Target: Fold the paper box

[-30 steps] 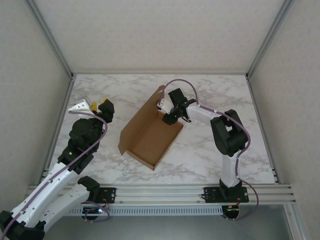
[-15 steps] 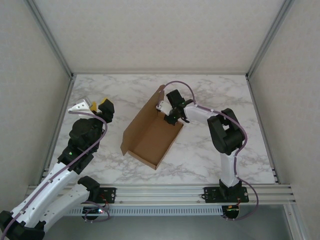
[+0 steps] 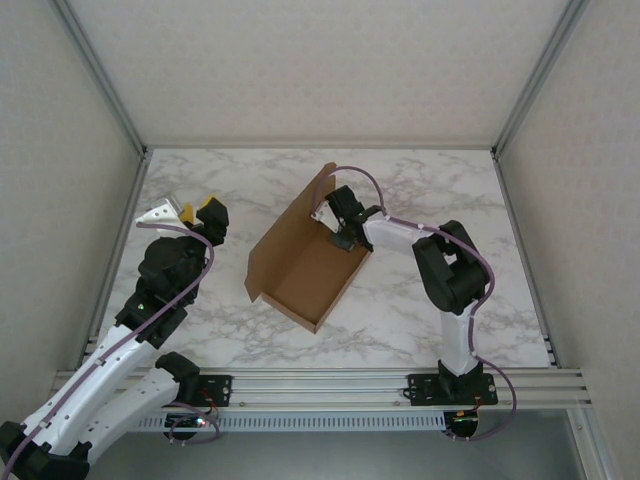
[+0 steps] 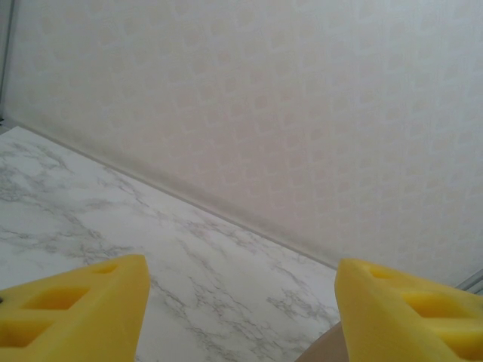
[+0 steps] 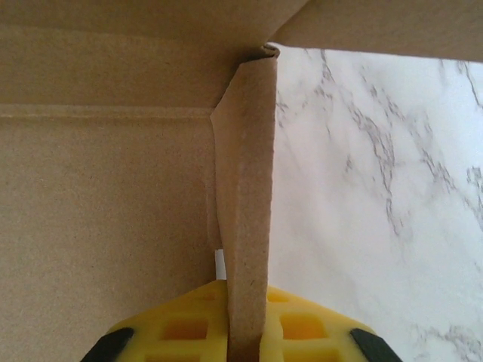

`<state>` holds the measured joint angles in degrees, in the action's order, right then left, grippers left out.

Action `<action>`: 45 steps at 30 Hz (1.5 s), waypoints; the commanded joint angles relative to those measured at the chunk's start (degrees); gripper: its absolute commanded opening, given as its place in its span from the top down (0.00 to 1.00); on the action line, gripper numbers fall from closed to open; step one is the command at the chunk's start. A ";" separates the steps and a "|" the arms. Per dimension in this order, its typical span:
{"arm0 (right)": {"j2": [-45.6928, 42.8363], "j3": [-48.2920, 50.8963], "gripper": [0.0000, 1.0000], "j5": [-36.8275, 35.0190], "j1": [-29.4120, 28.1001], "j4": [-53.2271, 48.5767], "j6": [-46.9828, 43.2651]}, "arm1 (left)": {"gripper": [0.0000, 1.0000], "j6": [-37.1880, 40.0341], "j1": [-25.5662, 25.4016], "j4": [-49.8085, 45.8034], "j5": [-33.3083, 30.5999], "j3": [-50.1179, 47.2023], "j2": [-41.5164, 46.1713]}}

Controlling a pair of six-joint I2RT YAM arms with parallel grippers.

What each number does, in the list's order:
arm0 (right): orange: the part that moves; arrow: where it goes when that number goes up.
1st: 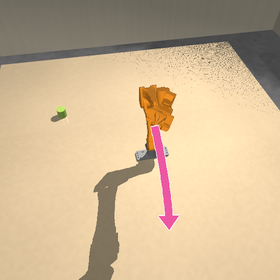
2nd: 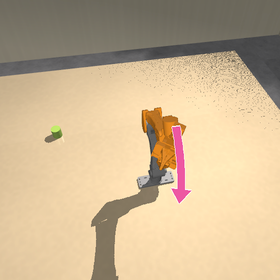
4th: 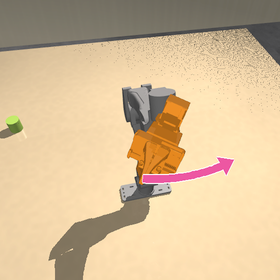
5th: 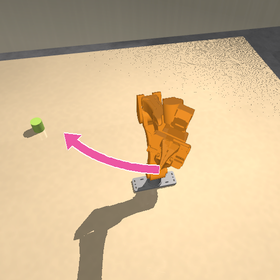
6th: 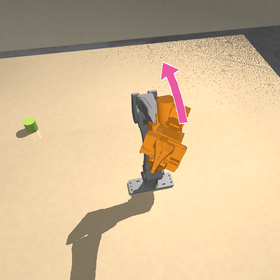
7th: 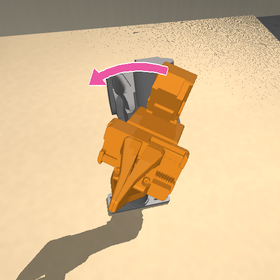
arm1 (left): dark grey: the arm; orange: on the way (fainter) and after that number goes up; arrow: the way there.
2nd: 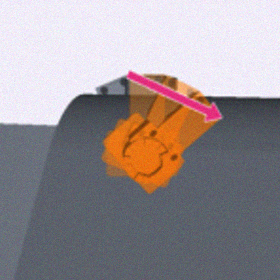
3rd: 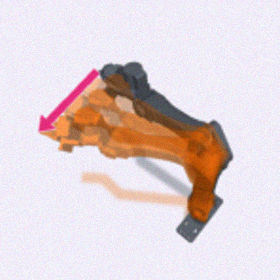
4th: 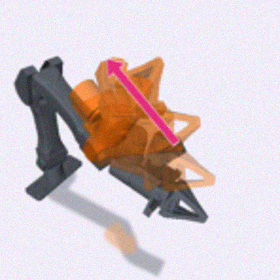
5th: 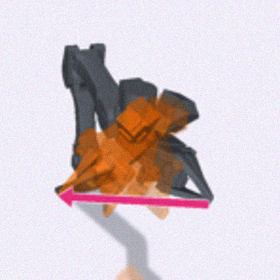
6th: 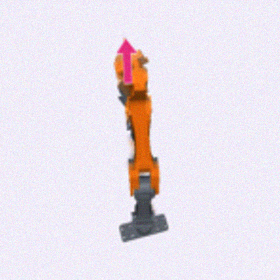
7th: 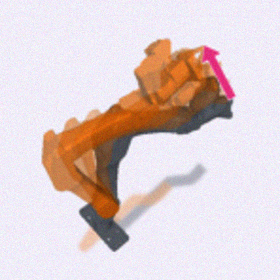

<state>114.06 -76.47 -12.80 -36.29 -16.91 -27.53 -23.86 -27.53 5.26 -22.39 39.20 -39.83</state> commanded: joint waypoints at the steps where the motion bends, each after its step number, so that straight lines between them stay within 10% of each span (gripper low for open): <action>1: -2.51 1.69 0.88 -6.23 0.53 -0.73 7.51 | 0.33 -0.58 0.44 0.37 -0.55 -0.18 0.24; 8: -3.86 -1.03 0.90 -11.36 3.97 -13.07 37.38 | 0.33 -1.02 0.72 0.19 -0.65 0.04 -0.26; 18: -14.73 12.58 0.65 -8.03 4.37 -6.44 57.40 | 0.33 -1.67 1.64 1.23 2.27 -0.61 -3.70; 28: -39.73 28.65 0.24 -2.97 4.42 12.34 47.90 | 0.26 1.54 4.20 8.49 7.33 -0.96 -10.01; 32: -44.10 27.54 0.22 -2.28 6.66 14.56 43.87 | 0.25 1.97 5.69 6.69 15.00 3.80 -14.34; 45: -51.88 25.55 0.29 0.01 12.12 21.92 33.44 | 0.26 8.10 7.41 16.03 -6.84 1.99 -14.24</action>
<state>61.17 -49.12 -15.77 -24.56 3.38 12.38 -18.98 -21.61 15.05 -22.61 43.97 -54.94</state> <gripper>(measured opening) 0.698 0.743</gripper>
